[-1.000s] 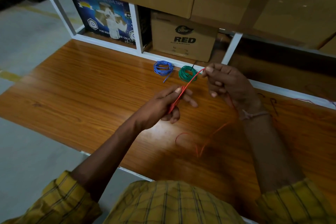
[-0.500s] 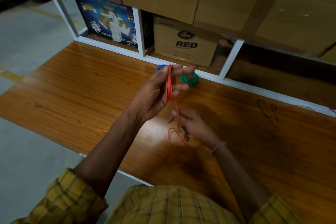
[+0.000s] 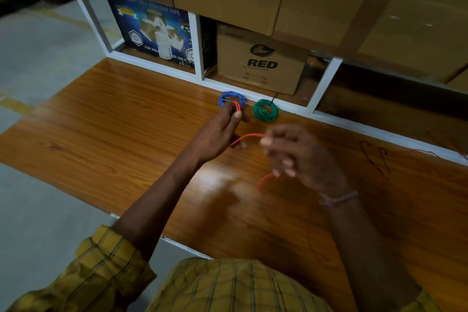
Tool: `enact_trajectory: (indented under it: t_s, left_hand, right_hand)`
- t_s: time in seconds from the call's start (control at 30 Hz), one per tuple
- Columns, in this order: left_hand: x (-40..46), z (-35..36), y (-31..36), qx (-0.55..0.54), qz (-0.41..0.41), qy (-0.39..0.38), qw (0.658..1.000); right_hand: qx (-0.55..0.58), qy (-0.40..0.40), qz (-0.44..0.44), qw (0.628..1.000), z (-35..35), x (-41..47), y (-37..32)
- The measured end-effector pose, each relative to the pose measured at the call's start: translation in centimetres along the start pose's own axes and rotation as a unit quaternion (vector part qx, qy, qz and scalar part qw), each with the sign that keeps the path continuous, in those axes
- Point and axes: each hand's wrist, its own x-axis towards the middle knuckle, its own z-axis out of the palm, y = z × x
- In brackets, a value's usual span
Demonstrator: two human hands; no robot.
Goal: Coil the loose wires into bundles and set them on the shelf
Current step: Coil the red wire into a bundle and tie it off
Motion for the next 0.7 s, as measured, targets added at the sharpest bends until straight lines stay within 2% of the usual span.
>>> enact_trajectory:
  t_s: [0.1,0.23,0.37,0.53,0.7]
  left_hand:
    - [-0.7,-0.8,-0.1,-0.085,-0.028,-0.038,0.995]
    - [-1.5,-0.8,0.9,-0.173,-0.051,-0.128,0.975]
    - [-2.2,0.1,1.5,-0.287,-0.049,-0.191,0.937]
    - [-2.4,0.8,1.9,-0.381,-0.068,-0.214,0.897]
    - [-1.7,0.2,3.1,-0.472,-0.082,-0.157,0.863]
  right_hand:
    - [0.135,0.007,-0.033,0.990,-2.5,0.2,-1.3]
    - [0.161,0.047,-0.046,0.985,-4.3,1.4,-1.8]
    - [0.101,0.121,-0.018,0.987,-5.5,4.1,-0.2]
    - [-0.060,0.225,0.022,0.972,-5.1,6.0,4.9]
    - [-0.110,0.210,0.056,0.970,-1.4,4.0,8.2]
